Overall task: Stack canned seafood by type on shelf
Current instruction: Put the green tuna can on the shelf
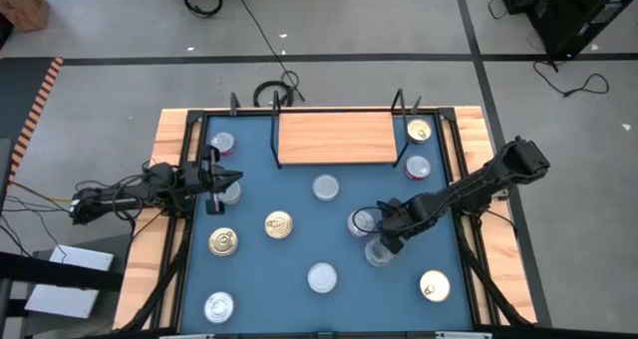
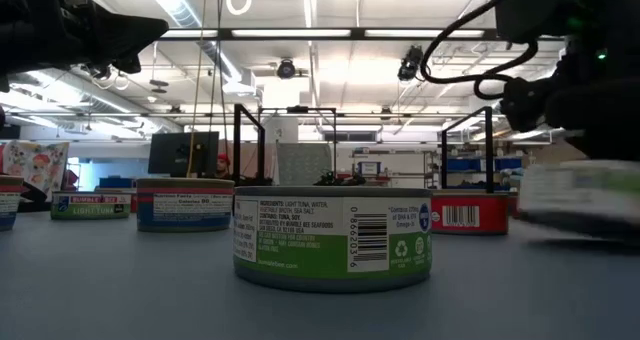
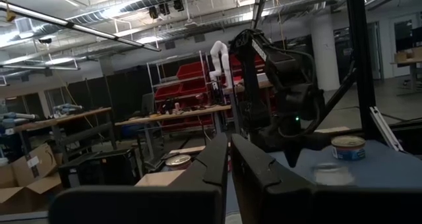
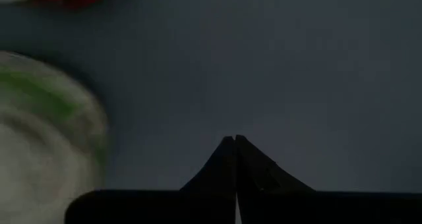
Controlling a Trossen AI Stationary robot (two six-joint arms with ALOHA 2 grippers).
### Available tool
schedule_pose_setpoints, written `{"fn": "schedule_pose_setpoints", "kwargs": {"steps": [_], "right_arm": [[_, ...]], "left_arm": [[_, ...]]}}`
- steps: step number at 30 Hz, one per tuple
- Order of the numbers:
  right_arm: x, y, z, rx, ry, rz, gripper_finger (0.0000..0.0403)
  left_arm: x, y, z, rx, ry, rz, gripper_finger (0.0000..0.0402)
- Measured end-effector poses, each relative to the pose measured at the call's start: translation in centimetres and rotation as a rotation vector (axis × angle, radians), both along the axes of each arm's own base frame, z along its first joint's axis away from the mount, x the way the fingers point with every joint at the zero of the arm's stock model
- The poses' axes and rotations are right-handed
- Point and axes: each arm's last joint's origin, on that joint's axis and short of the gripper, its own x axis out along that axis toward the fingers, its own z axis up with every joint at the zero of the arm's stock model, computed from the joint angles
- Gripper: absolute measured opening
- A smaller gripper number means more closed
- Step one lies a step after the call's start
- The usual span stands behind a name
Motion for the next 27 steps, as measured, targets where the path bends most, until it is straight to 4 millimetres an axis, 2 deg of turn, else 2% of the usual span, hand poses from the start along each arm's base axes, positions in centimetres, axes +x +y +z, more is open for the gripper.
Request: {"fn": "schedule_pose_setpoints", "kwargs": {"steps": [9,18,21,27], "right_arm": [[0.5,0.2,0.4,0.015,-0.034,0.053,0.0009],[3.7,3.0,2.4,0.009,-0.419,0.416,0.0034],[3.9,3.7,1.8,0.005,-0.420,0.473,0.0030],[4.3,3.9,0.6,0.003,-0.369,0.478,0.0006]], "left_arm": [[0.0,0.0,0.0,-0.004,0.000,-0.001,0.0023],[0.0,0.0,0.0,-0.005,0.004,-0.001,0.0023],[0.0,0.0,-0.1,-0.005,0.006,-0.001,0.0023],[0.1,0.0,-0.1,-0.005,0.012,-0.002,0.0023]]}}
